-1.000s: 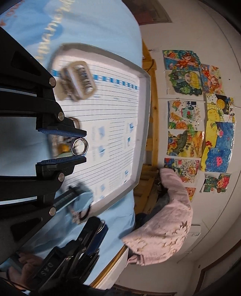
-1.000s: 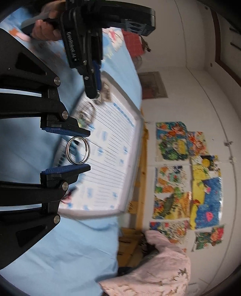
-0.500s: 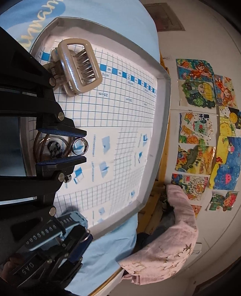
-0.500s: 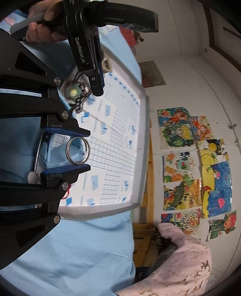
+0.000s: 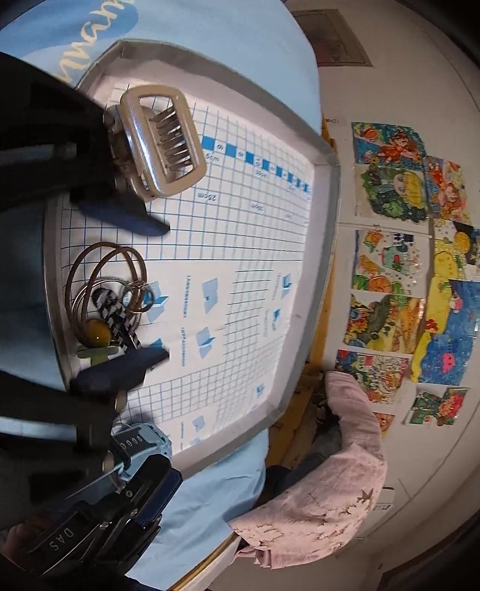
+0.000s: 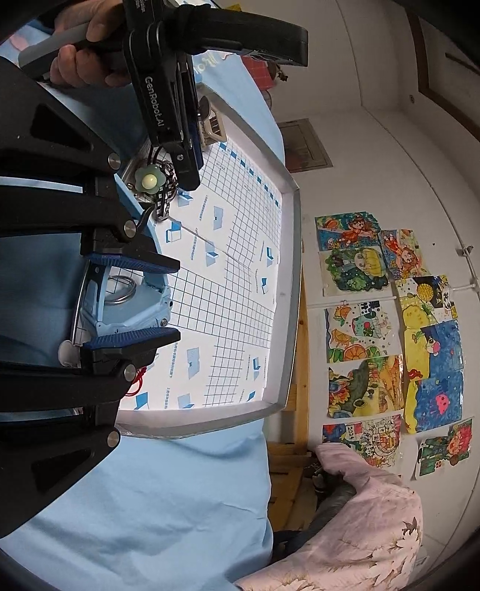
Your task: Organize jewelry
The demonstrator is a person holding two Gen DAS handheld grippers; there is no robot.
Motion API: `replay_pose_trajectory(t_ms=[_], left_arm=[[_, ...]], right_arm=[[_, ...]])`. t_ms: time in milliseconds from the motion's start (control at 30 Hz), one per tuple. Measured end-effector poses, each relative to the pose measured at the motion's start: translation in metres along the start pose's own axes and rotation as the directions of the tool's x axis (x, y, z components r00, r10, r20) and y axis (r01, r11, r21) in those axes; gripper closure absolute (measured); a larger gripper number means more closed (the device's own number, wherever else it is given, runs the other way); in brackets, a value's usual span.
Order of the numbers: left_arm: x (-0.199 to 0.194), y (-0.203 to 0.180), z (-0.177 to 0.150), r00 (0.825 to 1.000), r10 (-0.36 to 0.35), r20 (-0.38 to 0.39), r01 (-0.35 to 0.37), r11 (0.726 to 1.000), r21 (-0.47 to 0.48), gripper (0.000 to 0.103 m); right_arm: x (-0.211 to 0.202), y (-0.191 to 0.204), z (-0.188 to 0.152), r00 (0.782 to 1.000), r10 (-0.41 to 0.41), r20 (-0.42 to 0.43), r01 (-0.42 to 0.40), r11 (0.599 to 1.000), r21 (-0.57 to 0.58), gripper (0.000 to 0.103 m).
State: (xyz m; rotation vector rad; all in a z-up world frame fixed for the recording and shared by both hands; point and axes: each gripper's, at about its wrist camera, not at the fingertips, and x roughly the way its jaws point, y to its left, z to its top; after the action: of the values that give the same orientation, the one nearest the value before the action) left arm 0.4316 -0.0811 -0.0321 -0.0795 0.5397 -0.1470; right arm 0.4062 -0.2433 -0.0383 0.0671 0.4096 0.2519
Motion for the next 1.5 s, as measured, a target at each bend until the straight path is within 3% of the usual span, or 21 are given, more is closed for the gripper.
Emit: replay_pose_trajectory(t_ms=[167,267,367,500,567,633,733,900,1200,1500], left_arm=[[-0.005,0.004,0.001,1.000,0.004,0.016,-0.004,1.000,-0.025,0.039],[-0.014,0.007,0.003,0.999,0.010,0.038,-0.009,0.999,-0.044,0.028],[-0.029,0.005,0.005,0.997,0.025,0.079,-0.021,0.999,-0.044,0.020],[-0.058,0.002,0.007,0.991,0.042,0.123,-0.038,0.999,-0.038,0.006],[-0.080,0.003,0.009,0.986,0.051,0.157,-0.045,0.998,-0.038,0.001],[-0.100,0.008,0.011,0.981,0.056,0.187,-0.046,0.997,-0.056,0.000],[-0.131,0.016,0.015,0.974,0.057,0.220,-0.037,0.995,-0.092,0.000],[-0.183,0.028,0.013,0.960,0.072,0.270,-0.040,0.992,-0.121,0.000],[-0.264,0.041,-0.014,0.941,0.120,0.317,-0.099,0.992,-0.084,0.000],[-0.308,0.049,-0.052,0.939,0.117,0.323,-0.099,0.993,-0.071,0.000]], right_arm=[[-0.008,-0.003,0.000,0.999,-0.002,0.037,0.001,1.000,0.022,0.076],[-0.016,-0.004,0.001,0.997,-0.010,0.070,0.008,0.999,0.031,0.074],[-0.026,-0.005,0.002,0.994,-0.023,0.111,0.018,0.999,0.042,0.058],[-0.044,-0.008,0.007,0.984,-0.051,0.171,0.041,0.997,0.064,0.053],[-0.055,-0.009,0.010,0.978,-0.064,0.198,0.048,0.995,0.085,0.044],[-0.068,-0.009,0.013,0.973,-0.072,0.219,0.051,0.994,0.097,0.040],[-0.088,-0.002,0.020,0.967,-0.069,0.247,0.044,0.994,0.105,0.024],[-0.129,0.021,0.031,0.955,-0.050,0.291,0.032,0.997,0.067,0.009],[-0.201,0.076,0.035,0.937,-0.060,0.344,0.071,0.997,-0.018,0.006],[-0.267,0.107,0.005,0.929,-0.056,0.366,0.059,0.998,0.003,0.005]])
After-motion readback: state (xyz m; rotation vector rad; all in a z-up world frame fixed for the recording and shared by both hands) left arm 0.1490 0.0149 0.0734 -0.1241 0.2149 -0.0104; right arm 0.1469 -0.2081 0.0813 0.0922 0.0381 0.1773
